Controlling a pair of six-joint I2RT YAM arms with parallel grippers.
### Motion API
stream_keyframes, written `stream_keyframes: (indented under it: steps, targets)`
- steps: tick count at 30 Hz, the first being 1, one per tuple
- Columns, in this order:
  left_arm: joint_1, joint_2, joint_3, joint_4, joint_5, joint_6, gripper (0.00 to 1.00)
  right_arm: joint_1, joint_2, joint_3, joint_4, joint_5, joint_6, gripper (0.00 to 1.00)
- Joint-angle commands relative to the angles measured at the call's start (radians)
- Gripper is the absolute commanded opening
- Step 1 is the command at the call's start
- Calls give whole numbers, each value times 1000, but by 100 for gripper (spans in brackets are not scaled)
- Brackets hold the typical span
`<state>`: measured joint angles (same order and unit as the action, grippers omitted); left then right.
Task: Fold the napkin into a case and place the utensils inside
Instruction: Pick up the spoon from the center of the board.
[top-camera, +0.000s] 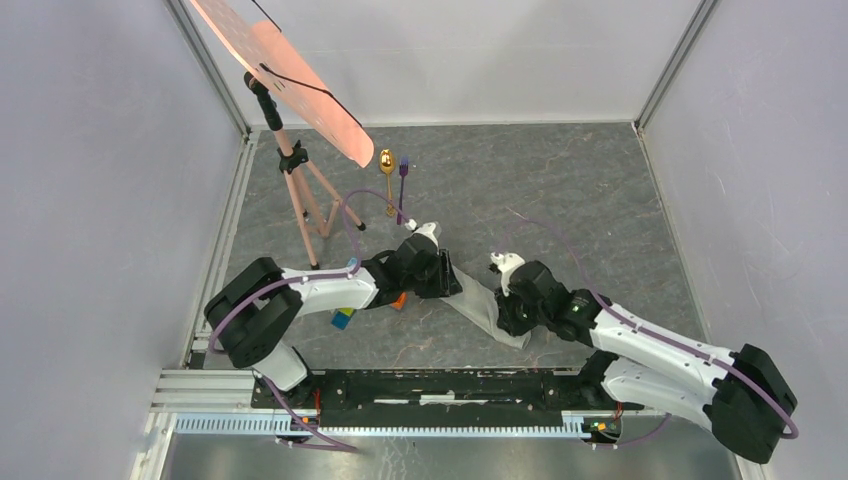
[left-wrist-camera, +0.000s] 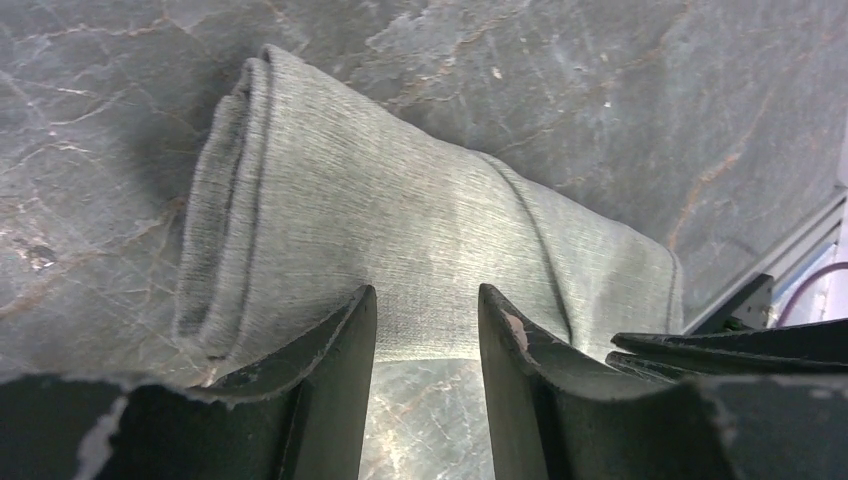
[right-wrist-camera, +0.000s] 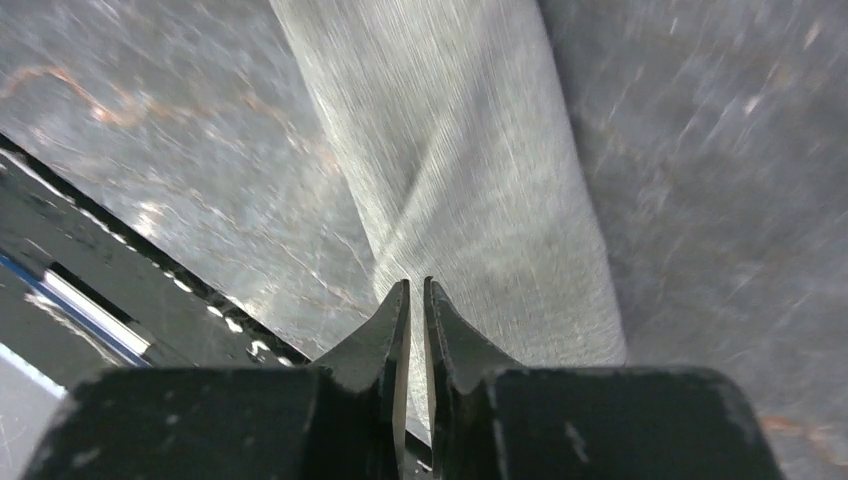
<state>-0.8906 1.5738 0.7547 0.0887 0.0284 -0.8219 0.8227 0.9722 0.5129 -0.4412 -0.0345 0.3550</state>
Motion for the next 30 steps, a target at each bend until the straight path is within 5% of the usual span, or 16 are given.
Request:
stream_keyframes:
  steps: [1, 6, 16, 26, 30]
  targets:
    - [15, 43, 34, -8, -8, 22, 49, 2, -58, -128, 63, -33, 138, 13]
    - [13, 90, 41, -30, 12, 42, 46, 3, -107, -214, 140, -12, 170, 9]
    - [9, -68, 90, -108, 58, 58, 50, 4, -219, -108, -43, -27, 198, 13]
    - [15, 3, 86, -158, 6, 126, 51, 4, -309, -254, 9, -9, 282, 14]
    - [-1, -92, 77, -172, -38, 164, 56, 4, -257, -197, 49, -24, 221, 24]
